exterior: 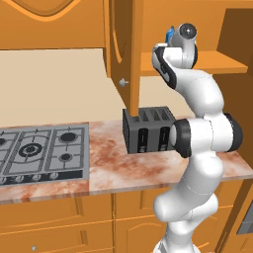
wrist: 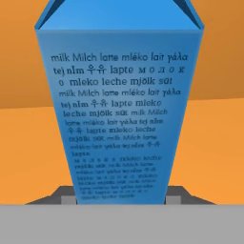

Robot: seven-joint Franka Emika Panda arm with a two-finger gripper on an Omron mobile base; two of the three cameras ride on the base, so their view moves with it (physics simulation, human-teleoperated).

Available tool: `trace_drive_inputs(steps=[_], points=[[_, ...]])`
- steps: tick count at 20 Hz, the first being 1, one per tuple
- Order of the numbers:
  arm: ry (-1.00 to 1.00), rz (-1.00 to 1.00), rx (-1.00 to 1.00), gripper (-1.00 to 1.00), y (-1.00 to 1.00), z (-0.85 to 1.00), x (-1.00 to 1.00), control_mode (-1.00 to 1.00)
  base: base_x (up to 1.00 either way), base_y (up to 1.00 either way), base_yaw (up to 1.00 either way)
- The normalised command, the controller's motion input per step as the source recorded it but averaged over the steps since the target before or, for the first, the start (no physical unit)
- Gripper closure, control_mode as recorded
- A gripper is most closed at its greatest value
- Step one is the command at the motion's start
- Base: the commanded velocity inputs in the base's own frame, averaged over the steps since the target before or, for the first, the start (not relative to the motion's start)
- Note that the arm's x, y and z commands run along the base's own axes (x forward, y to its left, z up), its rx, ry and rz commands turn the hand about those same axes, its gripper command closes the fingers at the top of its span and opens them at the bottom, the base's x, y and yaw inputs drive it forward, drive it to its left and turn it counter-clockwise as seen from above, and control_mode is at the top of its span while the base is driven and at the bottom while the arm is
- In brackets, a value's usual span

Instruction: Pick the milk from the counter and place it in the open cabinet.

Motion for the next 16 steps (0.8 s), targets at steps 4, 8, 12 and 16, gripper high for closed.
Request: trace_drive_inputs(steps=[4,8,12,16], points=[[0.0,0.0,0.0,1.0,0.0,0.0,0.0,-1.0,0.0,0.0,0.0],[0.0,0.0,0.0,1.0,0.0,0.0,0.0,-1.0,0.0,0.0,0.0],[0.0,0.0,0.0,1.0,0.0,0.0,0.0,-1.0,0.0,0.0,0.0],[0.0,0.0,0.0,-1.0,0.0,0.0,0.0,-1.0,0.0,0.0,0.0]])
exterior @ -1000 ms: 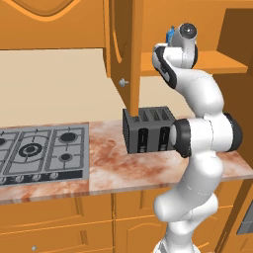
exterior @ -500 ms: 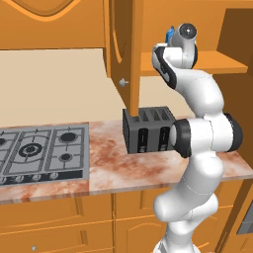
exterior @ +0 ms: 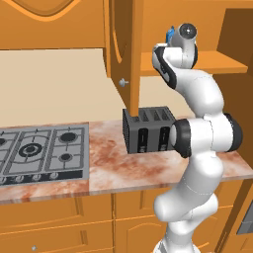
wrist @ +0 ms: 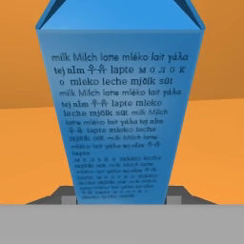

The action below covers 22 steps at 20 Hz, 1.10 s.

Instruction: Pick the milk from the counter and place it in the open cabinet.

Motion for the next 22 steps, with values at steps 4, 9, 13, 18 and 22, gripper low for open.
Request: trace_drive_inputs(steps=[4,9,13,18,22], points=[[0.0,0.0,0.0,-1.0,0.0,0.0,0.0,-1.0,0.0,0.0,0.0],[0.0,0.0,0.0,-1.0,0.0,0.0,0.0,-1.0,0.0,0.0,0.0],[0.0,0.0,0.0,-1.0,0.0,0.0,0.0,-1.0,0.0,0.0,0.0],[-0.01,0.0,0.0,-1.0,0.0,0.0,-0.29,-1.0,0.0,0.0,0.0],[-0.03,0.0,0.0,-1.0,0.0,0.0,-0.81,-1.0,0.0,0.0,0.0]])
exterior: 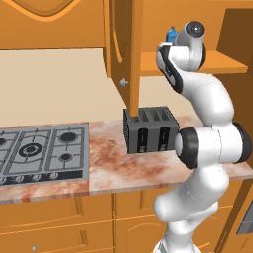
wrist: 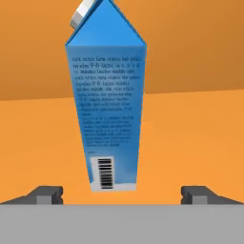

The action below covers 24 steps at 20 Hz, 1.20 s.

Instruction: Pick the milk from the counter and place it in the open cabinet.

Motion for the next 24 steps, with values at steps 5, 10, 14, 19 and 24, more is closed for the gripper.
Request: trace_drive_inputs(steps=[5,10,14,19,24], points=[[0.0,0.0,0.0,-1.0,0.0,0.0,-0.82,-1.0,0.0,0.0,0.0],[0.0,0.0,0.0,-1.0,0.0,0.0,-0.87,-1.0,0.0,0.0,0.0],[0.01,0.0,0.0,-1.0,0.04,0.0,-0.88,-1.0,0.0,0.0,0.0],[0.02,0.0,0.0,-1.0,0.08,0.0,-0.93,-1.0,0.0,0.0,0.0],[0.0,0.0,0.0,-1.0,0.09,0.0,-0.97,-1.0,0.0,0.0,0.0]])
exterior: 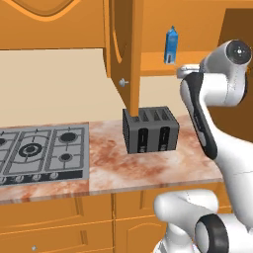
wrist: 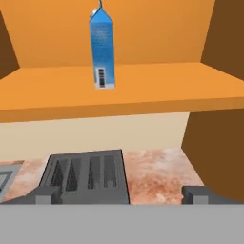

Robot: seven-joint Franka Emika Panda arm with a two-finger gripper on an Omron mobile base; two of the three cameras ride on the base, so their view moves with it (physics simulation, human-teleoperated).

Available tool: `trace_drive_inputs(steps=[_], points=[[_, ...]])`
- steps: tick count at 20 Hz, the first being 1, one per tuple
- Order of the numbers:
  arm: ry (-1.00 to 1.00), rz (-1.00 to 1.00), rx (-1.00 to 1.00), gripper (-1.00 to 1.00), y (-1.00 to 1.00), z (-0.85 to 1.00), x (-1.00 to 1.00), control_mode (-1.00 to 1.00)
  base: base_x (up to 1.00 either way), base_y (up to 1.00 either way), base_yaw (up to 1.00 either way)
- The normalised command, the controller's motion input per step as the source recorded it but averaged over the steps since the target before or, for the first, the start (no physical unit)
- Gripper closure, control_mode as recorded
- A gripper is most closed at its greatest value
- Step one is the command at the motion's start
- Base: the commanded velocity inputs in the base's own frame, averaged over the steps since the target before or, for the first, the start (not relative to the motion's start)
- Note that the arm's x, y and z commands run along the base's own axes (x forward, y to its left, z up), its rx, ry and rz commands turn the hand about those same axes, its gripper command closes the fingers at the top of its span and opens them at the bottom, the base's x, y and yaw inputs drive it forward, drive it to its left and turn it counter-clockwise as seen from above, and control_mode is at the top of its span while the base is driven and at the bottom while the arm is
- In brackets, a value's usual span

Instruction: Pick the milk from the counter and place it in the open cabinet.

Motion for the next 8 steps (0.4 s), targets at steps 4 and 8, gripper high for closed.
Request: trace_drive_inputs(steps=[4,8], points=[[0.0,0.0,0.0,-1.0,0.06,0.0,-0.92,-1.0,0.0,0.0,0.0],[0.03,0.0,0.0,-1.0,0.0,0.0,-0.83,-1.0,0.0,0.0,0.0]])
